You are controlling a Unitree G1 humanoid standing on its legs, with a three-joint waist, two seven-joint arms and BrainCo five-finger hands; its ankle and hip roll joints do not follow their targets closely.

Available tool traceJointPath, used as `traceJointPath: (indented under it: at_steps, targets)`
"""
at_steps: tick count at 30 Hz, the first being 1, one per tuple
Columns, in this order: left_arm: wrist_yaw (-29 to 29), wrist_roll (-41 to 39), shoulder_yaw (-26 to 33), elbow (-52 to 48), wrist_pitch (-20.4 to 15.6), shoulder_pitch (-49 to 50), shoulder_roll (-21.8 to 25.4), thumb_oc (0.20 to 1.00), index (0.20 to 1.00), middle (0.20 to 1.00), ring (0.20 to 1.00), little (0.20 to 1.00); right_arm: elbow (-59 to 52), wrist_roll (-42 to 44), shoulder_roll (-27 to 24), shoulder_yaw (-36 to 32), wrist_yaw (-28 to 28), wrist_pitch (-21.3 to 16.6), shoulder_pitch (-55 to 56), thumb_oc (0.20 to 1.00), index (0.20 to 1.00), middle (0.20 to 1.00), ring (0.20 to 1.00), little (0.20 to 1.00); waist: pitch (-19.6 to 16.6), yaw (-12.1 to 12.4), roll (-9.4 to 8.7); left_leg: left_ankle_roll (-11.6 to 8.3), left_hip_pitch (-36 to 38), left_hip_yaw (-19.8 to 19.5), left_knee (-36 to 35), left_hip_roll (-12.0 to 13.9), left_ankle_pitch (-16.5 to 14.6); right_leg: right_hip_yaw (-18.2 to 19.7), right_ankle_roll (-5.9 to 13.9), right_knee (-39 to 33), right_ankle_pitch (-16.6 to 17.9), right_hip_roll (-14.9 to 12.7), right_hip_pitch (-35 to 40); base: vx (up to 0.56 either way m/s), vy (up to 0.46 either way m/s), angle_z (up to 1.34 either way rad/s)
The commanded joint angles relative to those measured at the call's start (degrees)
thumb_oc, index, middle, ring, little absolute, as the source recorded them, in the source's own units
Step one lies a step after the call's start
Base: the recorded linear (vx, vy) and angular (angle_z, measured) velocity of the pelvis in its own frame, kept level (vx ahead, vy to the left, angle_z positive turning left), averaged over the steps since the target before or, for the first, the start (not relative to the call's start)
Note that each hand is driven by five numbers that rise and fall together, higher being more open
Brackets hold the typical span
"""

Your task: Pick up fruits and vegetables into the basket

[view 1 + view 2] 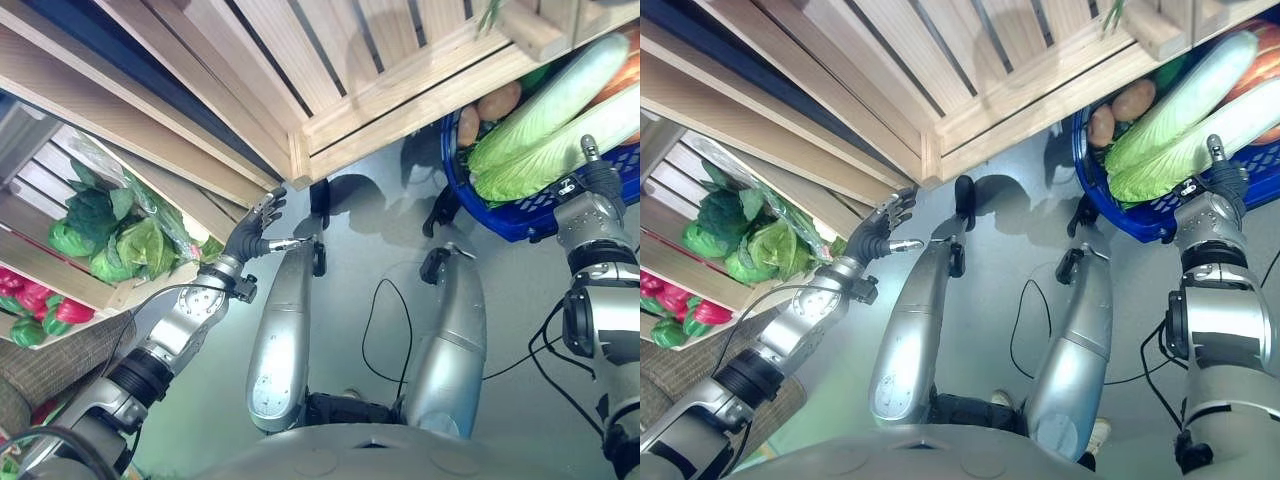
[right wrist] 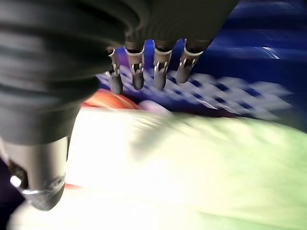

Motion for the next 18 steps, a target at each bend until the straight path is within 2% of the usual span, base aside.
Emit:
traceJointPath:
  at_steps: [1, 5, 6, 8, 9, 10, 11, 15, 17, 18]
  targets:
    - [-0.3, -0.7, -0.5, -1.8, -4.3, 5.9, -2.4, 1.000, 1.000, 1.000, 1.000, 1.000, -4.8, -4.3, -3.3, -1.7, -8.2, -7.4, 6.6, 1.000, 1.000, 1.000, 1.000, 1.000, -2.3, -3.3, 5.62, 1.56, 2.5, 0.2, -1.8, 0.1, 0.4, -0.2, 1.53, 0.8, -1.5, 2.4, 5.7, -0.03, 0.175, -0.05]
    - [-2.9, -1.9, 2.2, 0.0, -5.4, 9.0, -2.7, 1.000, 1.000, 1.000, 1.000, 1.000, -15.8, -9.9, -1.0, -3.5, -14.3, -12.5, 14.5, 1.000, 1.000, 1.000, 1.000, 1.000, -2.3, -4.8, 3.44, 1.21, 8.9, 0.9, -4.4, 0.6, 0.5, -0.4, 2.14, -2.6, -0.7, 2.4, 12.2, -0.01, 0.132, -0.02]
    - [-3.8, -2.1, 3.6, 0.7, -5.4, 10.2, -3.0, 1.000, 1.000, 1.000, 1.000, 1.000, -21.4, -12.2, 0.7, -4.4, -16.0, -14.3, 18.6, 1.000, 1.000, 1.000, 1.000, 1.000, -2.3, -5.5, 2.27, 1.15, 11.9, 1.1, -5.8, 0.9, 0.6, -0.4, 2.43, -4.1, -0.4, 2.6, 15.2, 0.01, 0.114, -0.06]
    - [-4.6, -2.8, 4.8, 1.8, -5.9, 11.4, -3.5, 1.000, 1.000, 1.000, 1.000, 1.000, -26.8, -16.3, 2.6, -5.0, -16.5, -17.5, 22.6, 1.000, 1.000, 1.000, 1.000, 1.000, -2.3, -6.2, 1.12, 1.11, 14.7, 1.2, -7.0, 1.1, 0.6, -0.3, 2.72, -5.7, -0.1, 2.8, 18.1, 0.02, 0.112, -0.06]
    - [-5.3, -3.0, 5.9, 2.6, -5.5, 12.0, -4.1, 1.000, 1.000, 1.000, 1.000, 1.000, -31.9, -20.1, 4.3, -4.7, -17.6, -18.3, 25.7, 1.000, 1.000, 1.000, 1.000, 1.000, -2.3, -6.8, 0.08, 1.10, 17.1, 1.4, -8.0, 1.3, 0.6, -0.1, 2.88, -6.9, 0.2, 3.0, 20.5, 0.01, 0.088, -0.08]
    - [-5.4, -3.1, 6.1, 2.7, -5.5, 12.0, -4.2, 1.000, 1.000, 1.000, 1.000, 1.000, -32.8, -20.6, 4.7, -4.6, -17.8, -18.2, 26.2, 1.000, 1.000, 1.000, 1.000, 1.000, -2.3, -6.9, -0.10, 1.14, 17.4, 1.4, -8.4, 1.3, 1.1, -0.1, 2.85, -7.4, 0.6, 3.1, 20.8, 0.02, 0.099, -0.12]
    - [-6.1, -3.3, 7.6, 3.7, -5.3, 12.7, -5.0, 1.000, 1.000, 1.000, 1.000, 1.000, -38.2, -25.6, 6.8, -3.9, -17.3, -19.4, 29.1, 1.000, 1.000, 1.000, 1.000, 1.000, -2.3, -7.5, -1.41, 1.11, 20.1, 1.5, -9.6, 1.6, 1.2, 0.3, 3.11, -9.0, 1.0, 3.3, 23.8, 0.04, 0.083, -0.13]
    - [-9.9, -4.2, 12.3, 7.3, -3.6, 16.3, -7.8, 1.000, 1.000, 1.000, 1.000, 1.000, -48.7, -31.9, 10.0, -2.7, -8.9, -18.8, 38.1, 1.000, 1.000, 1.000, 1.000, 1.000, -6.2, -8.6, -4.19, 0.80, 26.1, 2.2, -13.2, 2.4, 1.6, 0.7, 3.92, -12.9, 1.5, 3.6, 30.0, 0.12, 0.092, -0.13]
    - [-13.1, -3.1, 15.0, 10.9, -3.4, 18.7, -10.2, 1.000, 1.000, 1.000, 1.000, 1.000, -52.4, -33.0, 11.9, -0.2, 1.0, -18.6, 43.5, 1.000, 1.000, 1.000, 1.000, 1.000, -10.1, -8.9, -5.89, 0.38, 30.6, 2.6, -16.0, 3.0, 1.8, 0.6, 4.33, -16.1, 1.8, 3.9, 34.6, 0.16, 0.079, -0.24]
    - [-13.5, -3.0, 15.2, 11.2, -3.5, 18.9, -10.4, 1.000, 1.000, 1.000, 1.000, 1.000, -52.7, -31.7, 12.1, 0.0, 3.6, -18.2, 44.0, 1.000, 1.000, 1.000, 1.000, 1.000, -10.5, -9.0, -6.09, 0.38, 30.8, 2.6, -16.4, 3.0, 2.1, 0.6, 4.34, -16.6, 2.1, 3.9, 34.9, 0.19, 0.062, -0.15]
